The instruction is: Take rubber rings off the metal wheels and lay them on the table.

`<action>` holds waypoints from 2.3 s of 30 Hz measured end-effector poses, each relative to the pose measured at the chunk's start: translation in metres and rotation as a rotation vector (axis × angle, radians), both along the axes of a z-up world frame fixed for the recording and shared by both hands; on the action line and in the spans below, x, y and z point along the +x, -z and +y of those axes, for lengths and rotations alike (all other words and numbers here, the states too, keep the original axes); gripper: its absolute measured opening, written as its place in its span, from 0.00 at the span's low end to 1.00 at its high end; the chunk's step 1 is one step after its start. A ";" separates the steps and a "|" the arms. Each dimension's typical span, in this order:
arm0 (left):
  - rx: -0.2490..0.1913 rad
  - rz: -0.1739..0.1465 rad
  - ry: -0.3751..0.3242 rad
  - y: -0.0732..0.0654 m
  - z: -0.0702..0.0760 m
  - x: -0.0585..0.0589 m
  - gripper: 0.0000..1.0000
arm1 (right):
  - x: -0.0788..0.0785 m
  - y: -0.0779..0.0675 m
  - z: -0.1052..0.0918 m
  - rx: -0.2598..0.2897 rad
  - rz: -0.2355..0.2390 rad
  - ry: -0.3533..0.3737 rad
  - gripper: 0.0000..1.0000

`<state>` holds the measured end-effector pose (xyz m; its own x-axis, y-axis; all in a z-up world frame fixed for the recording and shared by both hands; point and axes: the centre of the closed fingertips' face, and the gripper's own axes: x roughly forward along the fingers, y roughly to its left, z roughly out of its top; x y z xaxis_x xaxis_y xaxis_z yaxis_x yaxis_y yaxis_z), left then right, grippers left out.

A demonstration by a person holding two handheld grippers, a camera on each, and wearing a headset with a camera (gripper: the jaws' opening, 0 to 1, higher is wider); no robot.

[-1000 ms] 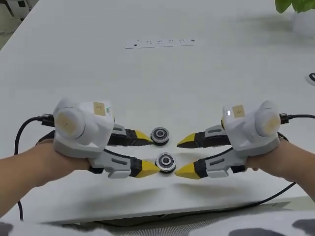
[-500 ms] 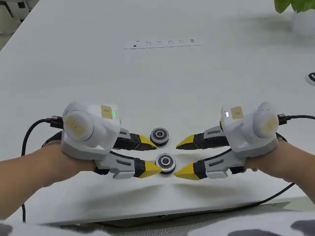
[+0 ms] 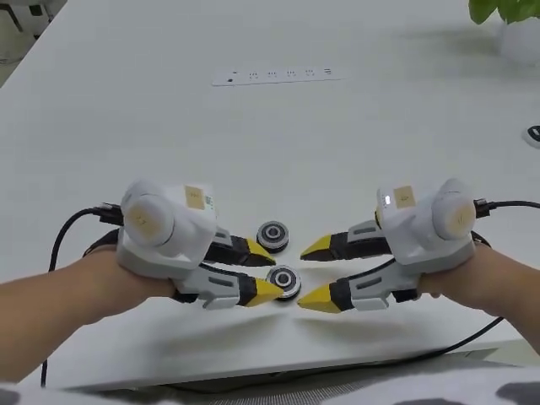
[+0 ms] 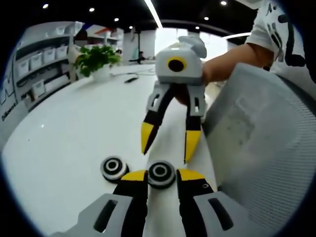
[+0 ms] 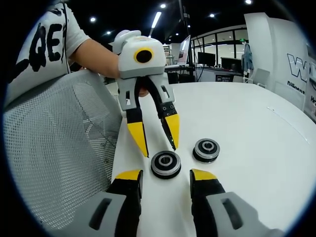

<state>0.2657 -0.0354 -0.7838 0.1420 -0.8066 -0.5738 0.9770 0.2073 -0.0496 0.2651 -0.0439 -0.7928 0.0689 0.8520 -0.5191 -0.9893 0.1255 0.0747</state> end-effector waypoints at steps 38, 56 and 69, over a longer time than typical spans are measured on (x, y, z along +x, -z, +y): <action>0.030 -0.056 -0.019 0.010 -0.005 0.003 0.14 | 0.000 0.007 0.003 0.033 0.026 0.030 0.31; 0.028 -0.060 -0.028 0.012 -0.007 0.007 0.13 | 0.000 0.010 0.010 0.064 0.051 0.055 0.25; 0.027 -0.064 -0.030 0.012 -0.007 0.007 0.13 | 0.001 0.011 0.011 0.056 0.033 0.056 0.24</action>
